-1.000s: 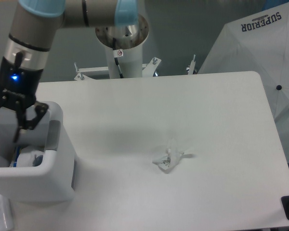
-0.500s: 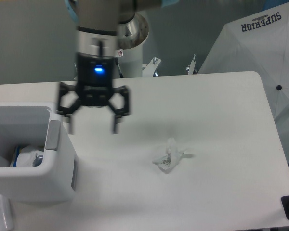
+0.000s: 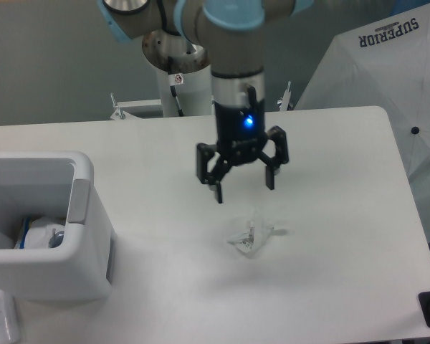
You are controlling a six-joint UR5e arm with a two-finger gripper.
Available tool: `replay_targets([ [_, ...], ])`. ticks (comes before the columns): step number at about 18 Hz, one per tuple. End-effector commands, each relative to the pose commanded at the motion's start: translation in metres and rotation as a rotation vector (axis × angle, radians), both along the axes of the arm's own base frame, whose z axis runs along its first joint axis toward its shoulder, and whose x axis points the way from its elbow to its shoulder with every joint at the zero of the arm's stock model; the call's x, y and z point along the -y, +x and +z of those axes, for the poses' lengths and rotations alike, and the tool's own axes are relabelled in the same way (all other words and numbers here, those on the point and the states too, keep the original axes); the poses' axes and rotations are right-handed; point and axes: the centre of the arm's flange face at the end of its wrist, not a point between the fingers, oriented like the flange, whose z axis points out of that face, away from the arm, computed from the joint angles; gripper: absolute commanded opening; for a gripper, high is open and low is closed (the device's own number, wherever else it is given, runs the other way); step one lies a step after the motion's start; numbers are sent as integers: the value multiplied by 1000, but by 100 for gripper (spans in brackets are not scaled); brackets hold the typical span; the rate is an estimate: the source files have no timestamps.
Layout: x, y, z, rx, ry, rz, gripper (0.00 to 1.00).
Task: Place the trash in the trash can
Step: 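Move the open gripper above the crumpled clear plastic wrapper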
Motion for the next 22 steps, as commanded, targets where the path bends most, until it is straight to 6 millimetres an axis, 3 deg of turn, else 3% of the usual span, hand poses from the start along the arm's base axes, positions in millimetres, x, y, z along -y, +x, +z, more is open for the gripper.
replay_targets([
  [5, -3, -22, -71, 8, -191, -116, 100],
  [10, -10, -33, -116, 53, -250, -121, 100],
  [17, -16, -35, -120, 53, -255, -149, 100],
  [22, -17, -30, -137, 77, -274, -159, 100],
])
